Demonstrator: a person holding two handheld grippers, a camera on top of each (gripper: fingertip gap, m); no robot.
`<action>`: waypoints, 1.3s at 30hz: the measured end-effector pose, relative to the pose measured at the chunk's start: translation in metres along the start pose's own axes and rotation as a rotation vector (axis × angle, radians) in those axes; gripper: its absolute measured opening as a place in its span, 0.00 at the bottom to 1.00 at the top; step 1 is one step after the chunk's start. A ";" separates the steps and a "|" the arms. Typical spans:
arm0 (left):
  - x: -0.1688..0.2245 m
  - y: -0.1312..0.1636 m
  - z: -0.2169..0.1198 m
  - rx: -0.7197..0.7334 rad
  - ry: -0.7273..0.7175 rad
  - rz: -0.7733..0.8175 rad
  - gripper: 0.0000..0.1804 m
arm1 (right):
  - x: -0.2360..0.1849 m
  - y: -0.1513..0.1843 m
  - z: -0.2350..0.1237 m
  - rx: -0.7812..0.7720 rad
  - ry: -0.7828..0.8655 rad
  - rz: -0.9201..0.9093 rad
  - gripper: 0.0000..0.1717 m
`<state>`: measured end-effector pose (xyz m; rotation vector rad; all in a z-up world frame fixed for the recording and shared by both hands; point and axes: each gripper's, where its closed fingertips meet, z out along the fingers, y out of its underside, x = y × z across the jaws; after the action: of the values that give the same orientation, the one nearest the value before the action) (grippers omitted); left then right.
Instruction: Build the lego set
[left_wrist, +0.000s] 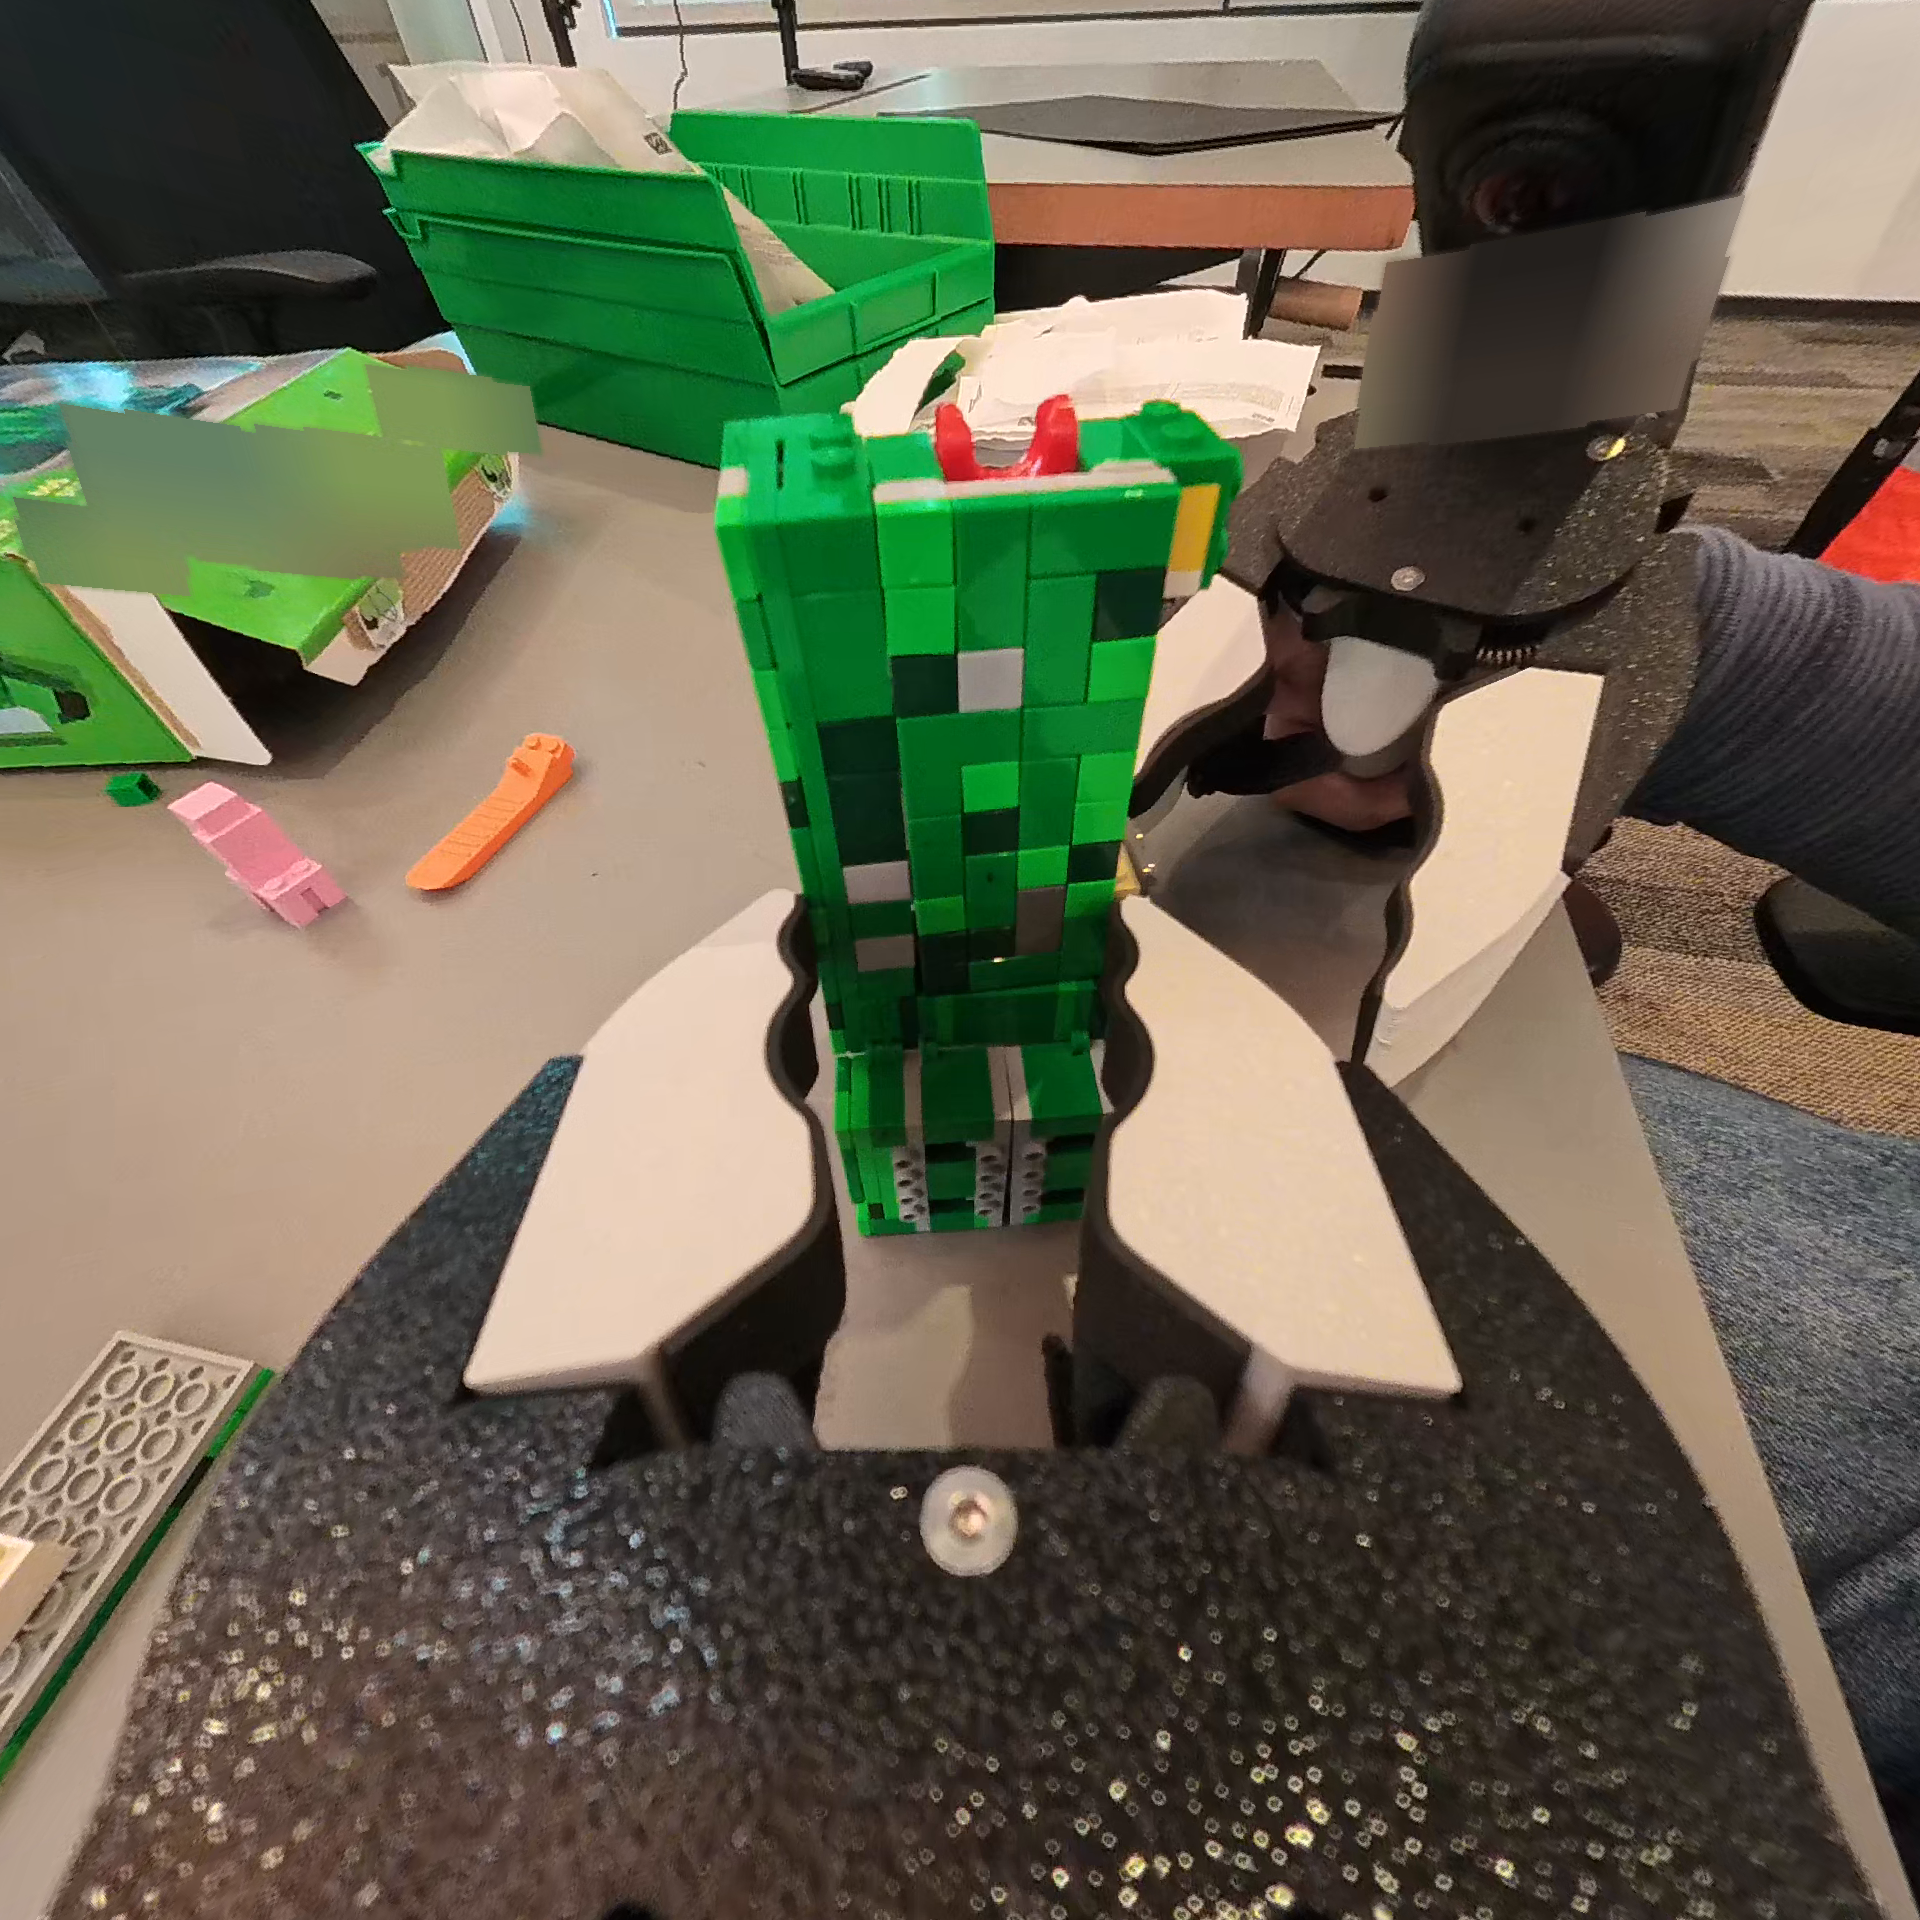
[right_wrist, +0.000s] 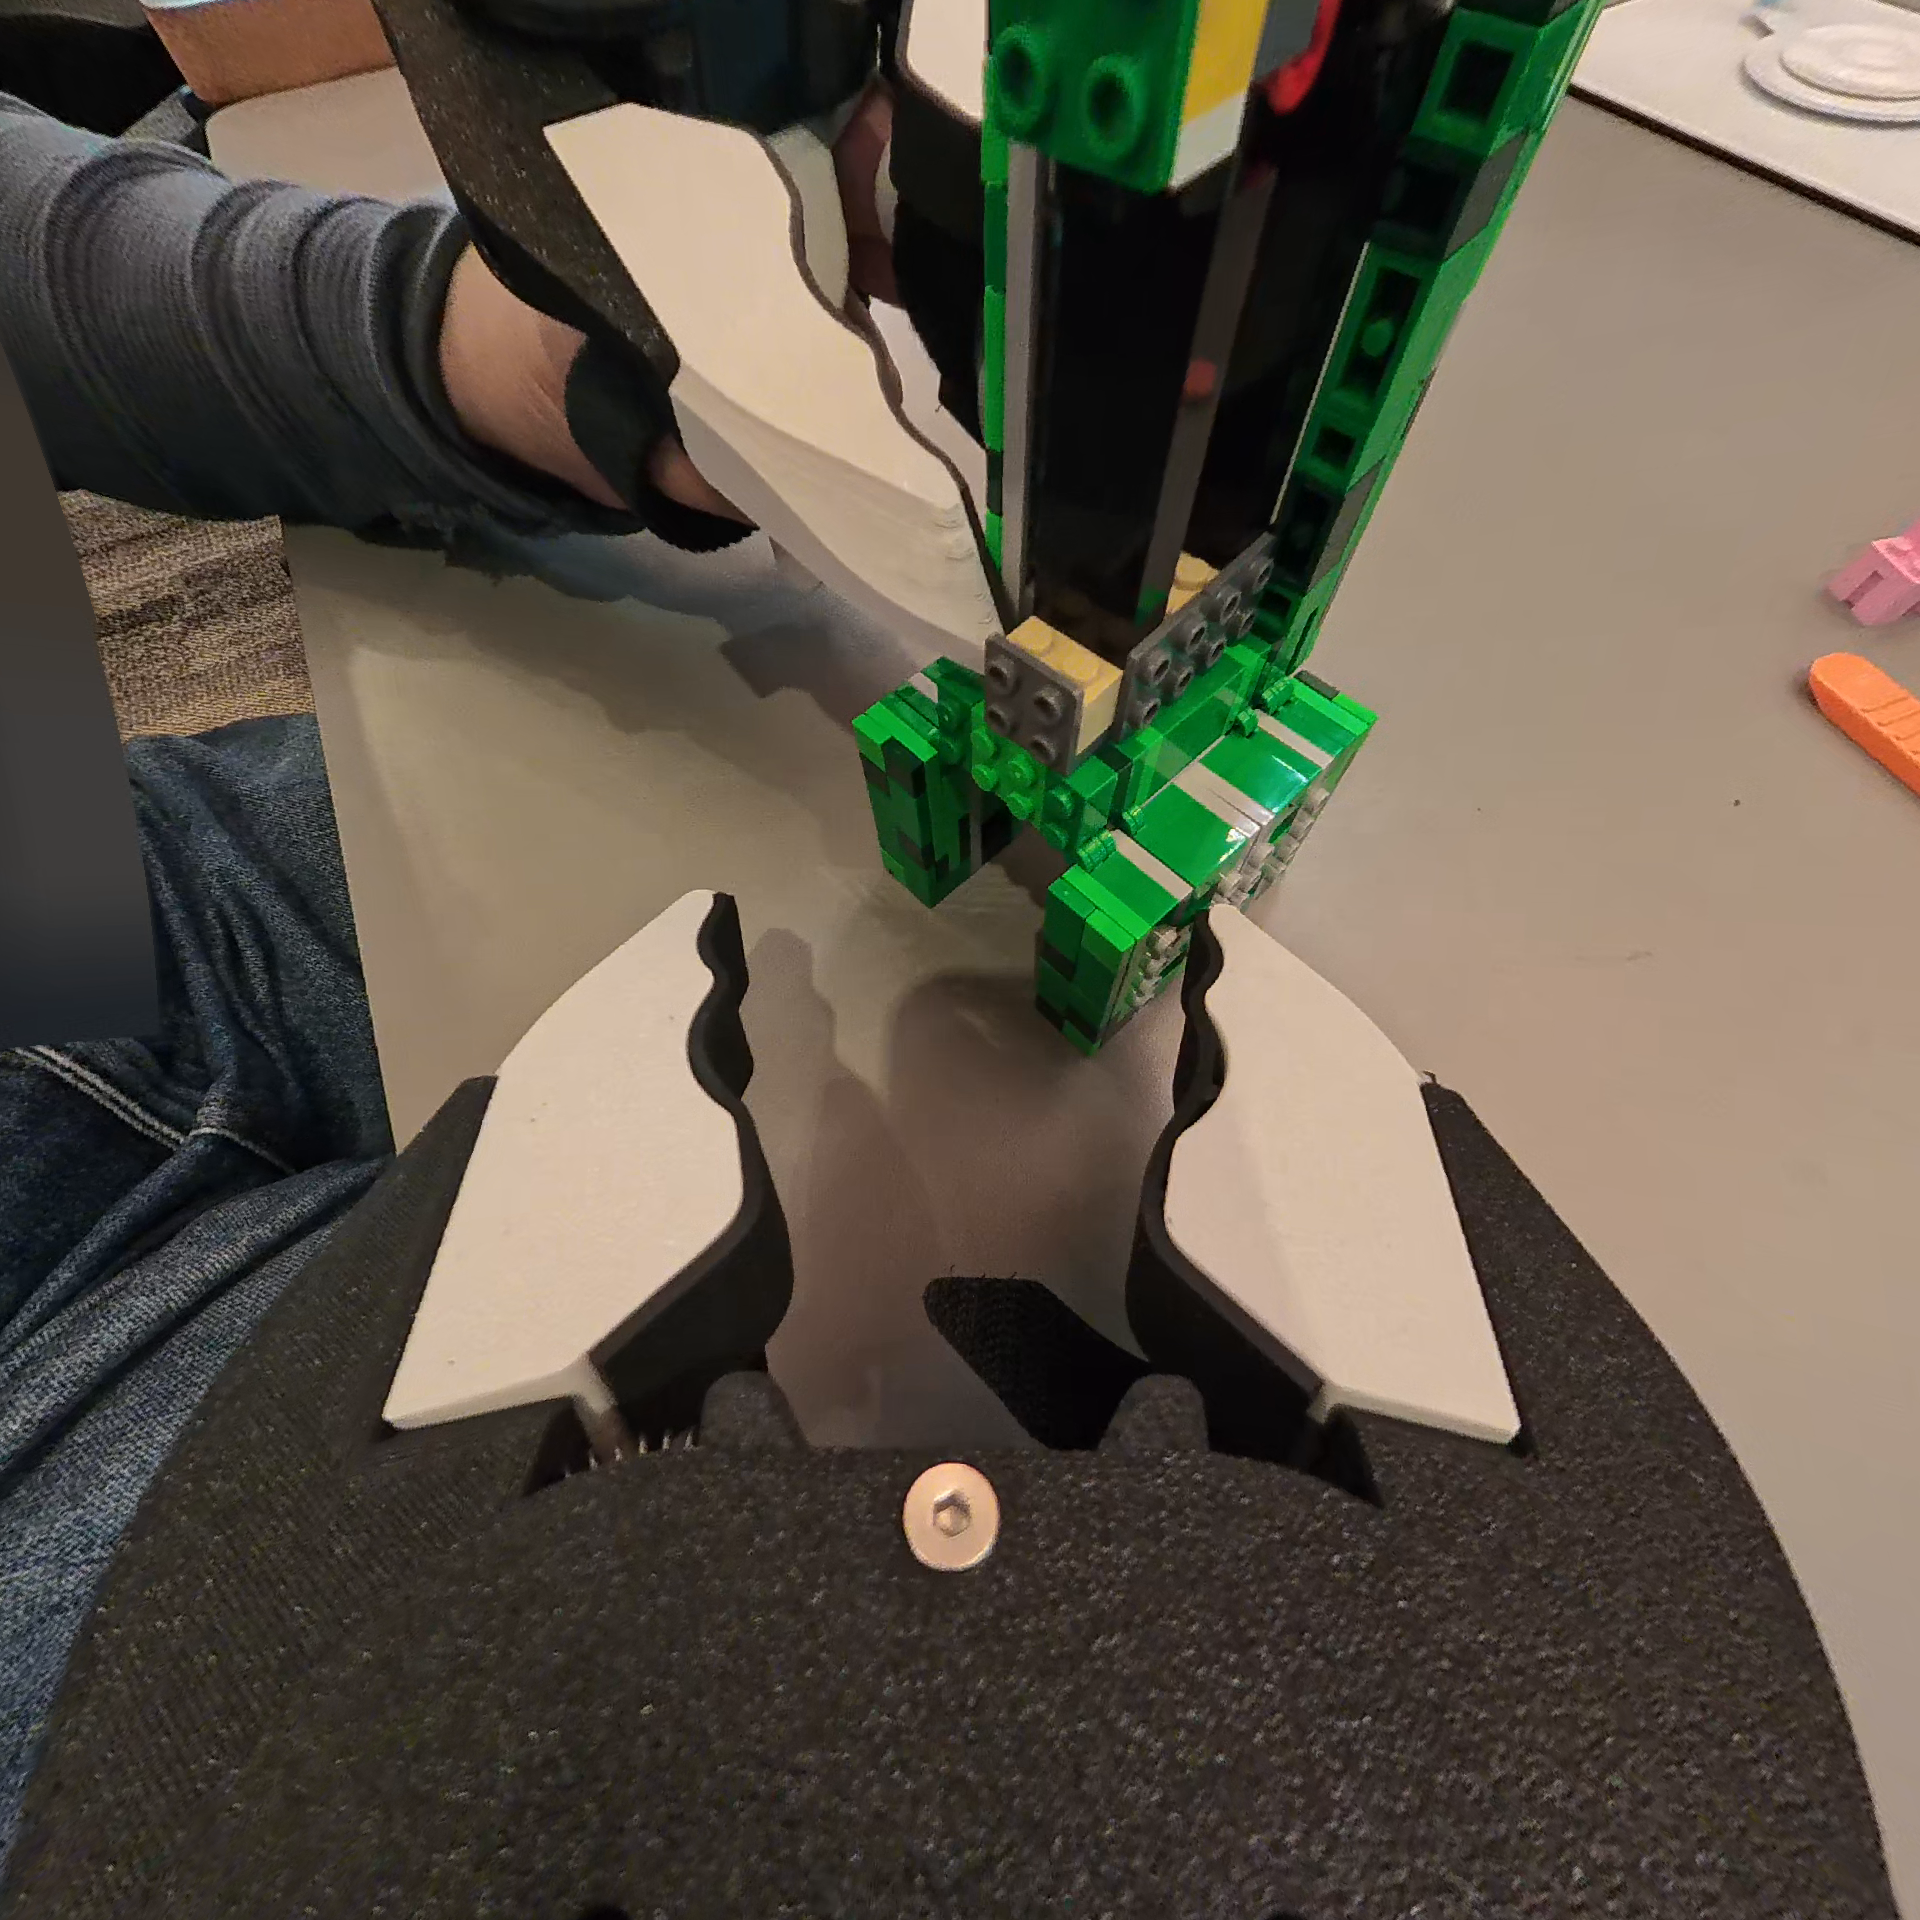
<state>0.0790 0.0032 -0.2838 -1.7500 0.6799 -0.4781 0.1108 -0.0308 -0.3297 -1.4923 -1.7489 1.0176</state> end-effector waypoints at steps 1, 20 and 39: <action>0.000 0.000 0.000 0.005 0.000 -0.002 0.29 | 0.000 0.000 0.000 0.000 0.000 0.000 0.47; -0.013 -0.007 -0.064 0.119 -0.105 -0.034 0.41 | -0.025 -0.005 0.012 -0.011 -0.009 0.005 0.47; 0.002 0.061 -0.040 -0.264 -0.179 -0.023 0.44 | 0.027 -0.046 -0.039 0.458 0.212 -0.031 0.41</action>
<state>0.0431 -0.0394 -0.3315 -2.0231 0.6168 -0.2505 0.1154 -0.0012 -0.2706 -1.2256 -1.2798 1.1082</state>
